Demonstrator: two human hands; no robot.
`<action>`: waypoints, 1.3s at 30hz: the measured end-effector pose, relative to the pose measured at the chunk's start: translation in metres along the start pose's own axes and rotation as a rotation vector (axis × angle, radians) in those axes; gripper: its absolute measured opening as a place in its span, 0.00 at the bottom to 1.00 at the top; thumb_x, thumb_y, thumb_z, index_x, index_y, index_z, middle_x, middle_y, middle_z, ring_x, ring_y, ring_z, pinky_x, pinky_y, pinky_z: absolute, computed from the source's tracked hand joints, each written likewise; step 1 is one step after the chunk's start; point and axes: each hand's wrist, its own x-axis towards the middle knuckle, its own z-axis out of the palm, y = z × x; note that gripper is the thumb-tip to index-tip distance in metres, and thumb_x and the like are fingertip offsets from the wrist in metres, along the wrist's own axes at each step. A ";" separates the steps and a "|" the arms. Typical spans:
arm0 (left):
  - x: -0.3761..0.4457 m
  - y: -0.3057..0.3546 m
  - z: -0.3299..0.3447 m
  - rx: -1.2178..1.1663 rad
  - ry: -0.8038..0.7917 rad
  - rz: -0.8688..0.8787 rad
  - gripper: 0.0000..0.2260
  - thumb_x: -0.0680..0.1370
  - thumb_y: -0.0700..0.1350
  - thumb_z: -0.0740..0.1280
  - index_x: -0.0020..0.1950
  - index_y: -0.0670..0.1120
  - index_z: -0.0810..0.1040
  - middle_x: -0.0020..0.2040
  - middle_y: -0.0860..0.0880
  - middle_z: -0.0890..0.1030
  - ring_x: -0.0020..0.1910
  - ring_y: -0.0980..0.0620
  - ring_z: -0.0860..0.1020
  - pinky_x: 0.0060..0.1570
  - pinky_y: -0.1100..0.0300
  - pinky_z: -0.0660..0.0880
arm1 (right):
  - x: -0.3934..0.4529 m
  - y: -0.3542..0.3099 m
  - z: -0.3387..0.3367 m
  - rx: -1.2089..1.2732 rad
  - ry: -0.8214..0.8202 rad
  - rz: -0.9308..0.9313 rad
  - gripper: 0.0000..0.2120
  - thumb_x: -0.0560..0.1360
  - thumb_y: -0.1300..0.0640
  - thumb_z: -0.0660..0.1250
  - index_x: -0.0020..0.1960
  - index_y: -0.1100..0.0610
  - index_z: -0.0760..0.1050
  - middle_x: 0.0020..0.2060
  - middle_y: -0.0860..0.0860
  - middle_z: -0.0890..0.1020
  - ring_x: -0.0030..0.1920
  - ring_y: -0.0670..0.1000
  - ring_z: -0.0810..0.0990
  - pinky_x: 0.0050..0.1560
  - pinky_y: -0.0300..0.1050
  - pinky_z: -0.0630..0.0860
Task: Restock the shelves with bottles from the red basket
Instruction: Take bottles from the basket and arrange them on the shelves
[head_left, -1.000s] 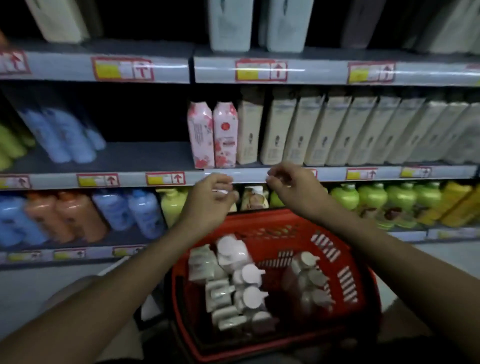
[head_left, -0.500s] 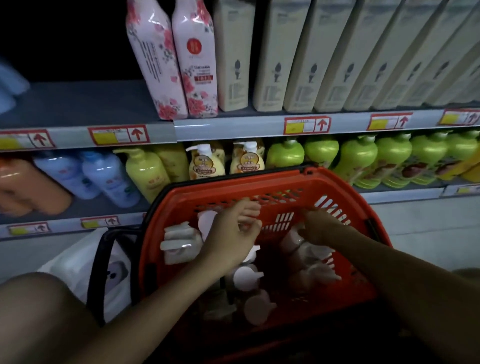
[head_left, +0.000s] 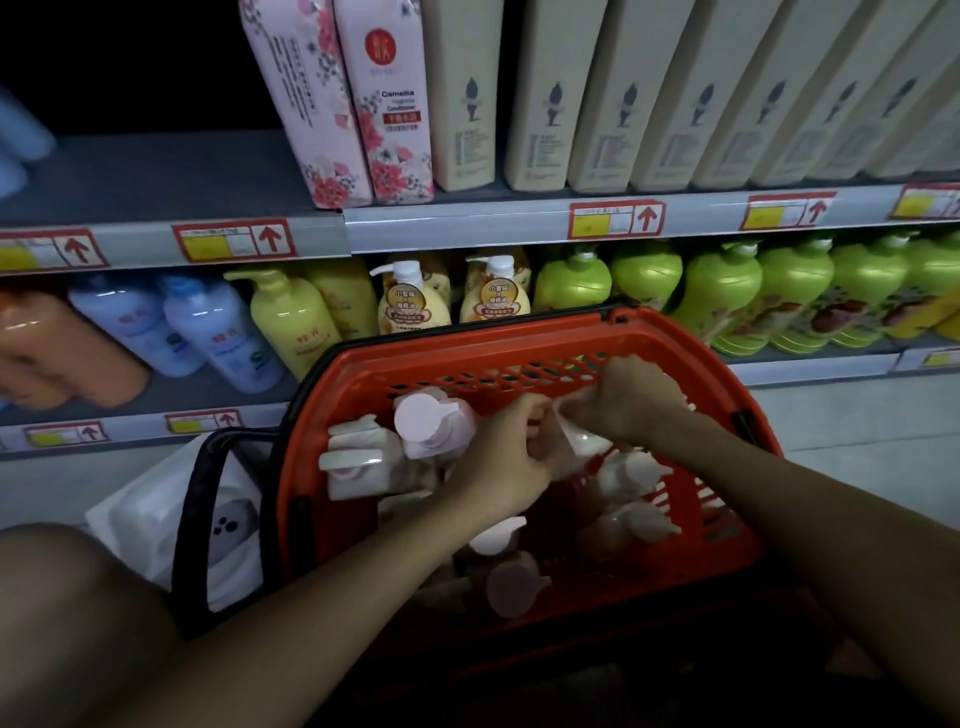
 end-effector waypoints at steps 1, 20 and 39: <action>0.000 -0.001 0.005 0.013 0.021 0.007 0.24 0.74 0.39 0.72 0.69 0.47 0.72 0.60 0.53 0.79 0.60 0.53 0.78 0.62 0.51 0.77 | -0.002 -0.003 -0.008 0.092 0.026 0.048 0.22 0.70 0.37 0.70 0.43 0.58 0.81 0.43 0.56 0.83 0.46 0.58 0.83 0.42 0.44 0.73; 0.004 0.101 -0.097 -0.592 0.246 -0.027 0.29 0.57 0.35 0.71 0.59 0.41 0.77 0.53 0.42 0.84 0.53 0.43 0.82 0.52 0.48 0.79 | -0.016 -0.034 -0.091 1.134 -0.218 -0.328 0.28 0.75 0.32 0.60 0.54 0.54 0.84 0.47 0.55 0.85 0.42 0.53 0.82 0.40 0.46 0.78; -0.098 0.146 -0.243 -0.203 0.304 0.289 0.27 0.66 0.44 0.78 0.63 0.54 0.77 0.57 0.50 0.84 0.52 0.56 0.84 0.51 0.54 0.82 | -0.110 -0.149 -0.126 1.203 0.061 -0.589 0.21 0.67 0.60 0.77 0.60 0.54 0.81 0.48 0.47 0.88 0.48 0.48 0.87 0.44 0.43 0.83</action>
